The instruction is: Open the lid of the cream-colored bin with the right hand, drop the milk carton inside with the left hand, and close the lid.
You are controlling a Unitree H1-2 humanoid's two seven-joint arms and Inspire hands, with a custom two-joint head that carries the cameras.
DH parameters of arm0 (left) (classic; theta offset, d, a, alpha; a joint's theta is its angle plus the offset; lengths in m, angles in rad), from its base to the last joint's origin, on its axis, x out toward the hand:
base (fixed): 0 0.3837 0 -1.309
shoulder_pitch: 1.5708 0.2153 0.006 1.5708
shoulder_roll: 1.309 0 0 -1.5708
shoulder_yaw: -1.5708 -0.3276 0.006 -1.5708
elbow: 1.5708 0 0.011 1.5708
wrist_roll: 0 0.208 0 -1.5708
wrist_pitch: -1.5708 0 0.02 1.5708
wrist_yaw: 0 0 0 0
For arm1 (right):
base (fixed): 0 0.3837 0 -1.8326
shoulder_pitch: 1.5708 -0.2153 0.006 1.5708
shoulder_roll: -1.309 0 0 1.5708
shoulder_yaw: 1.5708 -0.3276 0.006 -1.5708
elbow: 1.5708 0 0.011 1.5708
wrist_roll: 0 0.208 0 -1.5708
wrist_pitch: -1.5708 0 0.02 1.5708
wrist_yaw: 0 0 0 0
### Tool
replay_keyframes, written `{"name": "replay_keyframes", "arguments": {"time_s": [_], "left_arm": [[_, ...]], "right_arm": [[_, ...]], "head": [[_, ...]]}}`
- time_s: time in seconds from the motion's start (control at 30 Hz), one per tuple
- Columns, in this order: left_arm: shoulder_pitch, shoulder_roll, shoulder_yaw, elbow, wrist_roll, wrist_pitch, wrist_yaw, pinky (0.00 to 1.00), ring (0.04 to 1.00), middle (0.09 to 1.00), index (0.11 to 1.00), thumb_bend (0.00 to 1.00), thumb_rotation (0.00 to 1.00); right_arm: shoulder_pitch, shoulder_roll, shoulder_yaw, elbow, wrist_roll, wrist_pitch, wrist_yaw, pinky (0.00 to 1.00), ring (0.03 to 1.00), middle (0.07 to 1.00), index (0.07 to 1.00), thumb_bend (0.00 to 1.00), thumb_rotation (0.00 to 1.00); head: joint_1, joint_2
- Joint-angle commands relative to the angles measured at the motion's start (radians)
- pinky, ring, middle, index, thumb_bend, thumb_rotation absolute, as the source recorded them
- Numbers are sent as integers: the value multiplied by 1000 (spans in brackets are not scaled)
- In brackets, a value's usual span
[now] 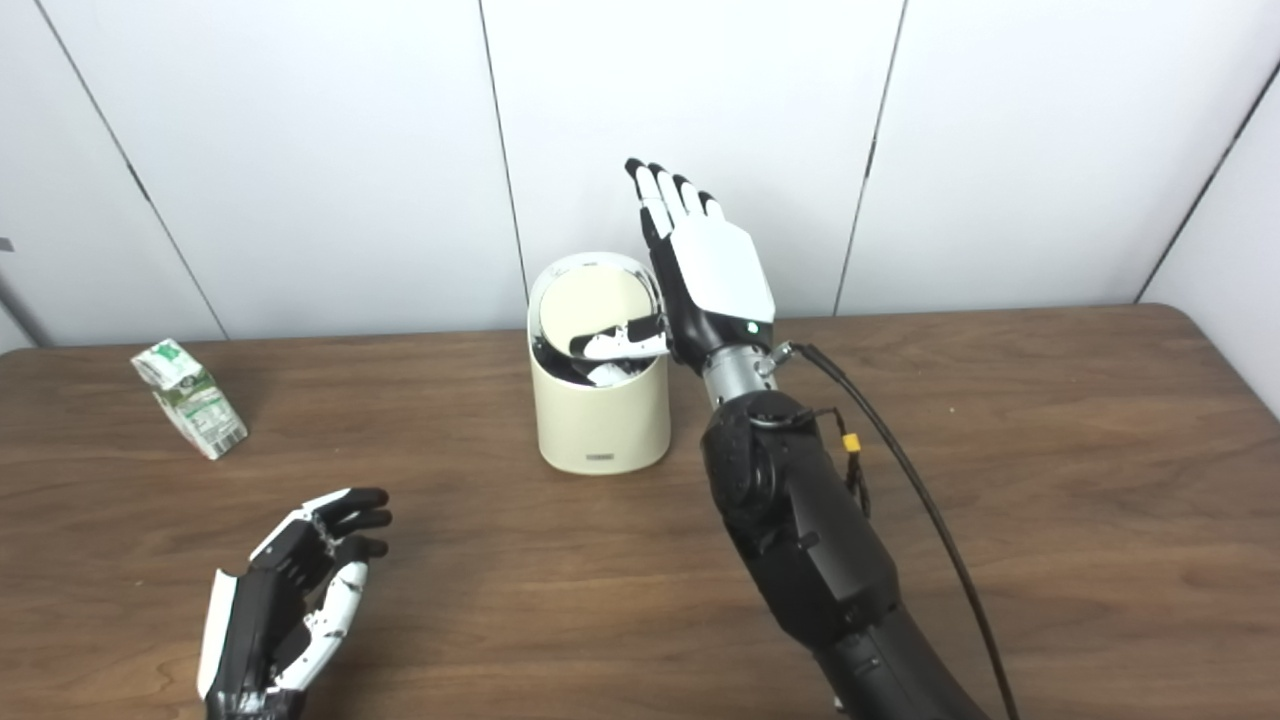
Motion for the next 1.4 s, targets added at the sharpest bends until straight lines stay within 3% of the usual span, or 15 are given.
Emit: {"name": "replay_keyframes", "arguments": {"time_s": [0.0, 0.2, 0.4, 0.67, 0.9, 0.93, 1.0, 1.03, 1.13, 1.23, 1.37], "left_arm": [[-1, -5, -4, 19, -1, -32, 9, 602, 698, 735, 723, 230, 366], [-2, -4, -4, 15, -1, -29, 8, 598, 694, 732, 721, 233, 363], [-2, -3, -5, 10, -1, -27, 6, 598, 695, 734, 723, 225, 350], [-3, -3, -4, 13, 4, -29, 8, 594, 694, 733, 721, 225, 356], [-1, -4, -4, 9, 3, -26, 8, 595, 693, 733, 722, 224, 344], [-1, -4, -4, 10, 0, -26, 7, 596, 694, 734, 722, 225, 345], [-2, -3, -4, 10, -3, -25, 6, 594, 694, 734, 722, 229, 346], [-2, -3, -4, 11, -1, -27, 7, 594, 694, 734, 722, 229, 346], [-3, -1, -3, 14, 3, -28, 8, 598, 696, 735, 722, 230, 355], [-3, -2, -3, 15, 2, -30, 8, 596, 695, 734, 719, 231, 348], [-5, -3, -4, 15, 0, -28, 7, 594, 694, 734, 719, 227, 347]], "right_arm": [[-33, -13, 9, -37, -37, 16, 14, 1000, 1000, 1000, 1000, 966, 312], [-25, -40, 55, -46, -112, 60, 83, 1000, 1000, 1000, 1000, 986, 242], [-21, -49, 78, -42, -176, 79, 98, 1000, 1000, 1000, 1000, 971, 156], [-12, -46, 85, -35, -190, 73, 105, 1000, 1000, 1000, 1000, 790, 175], [-19, -42, 74, -40, -188, 91, 138, 1000, 1000, 1000, 1000, 812, 193], [-18, -41, 69, -43, -179, 91, 144, 1000, 1000, 1000, 1000, 827, 212], [-16, -39, 58, -48, -159, 85, 152, 1000, 1000, 1000, 1000, 873, 346], [-14, -39, 53, -52, -149, 81, 156, 1000, 1000, 1000, 1000, 873, 346], [-12, -38, 42, -58, -132, 77, 164, 1000, 1000, 1000, 1000, 893, 556], [-10, -37, 31, -66, -116, 74, 169, 1000, 1000, 1000, 1000, 846, 764], [-9, -37, 21, -71, -95, 65, 160, 1000, 1000, 1000, 1000, 805, 846]], "head": [[0, 1], [0, 1], [-2, 8], [-3, 7], [-5, 6], [-5, 6], [-6, 7], [-6, 7], [-6, 5], [-6, 5], [-8, 1]]}}
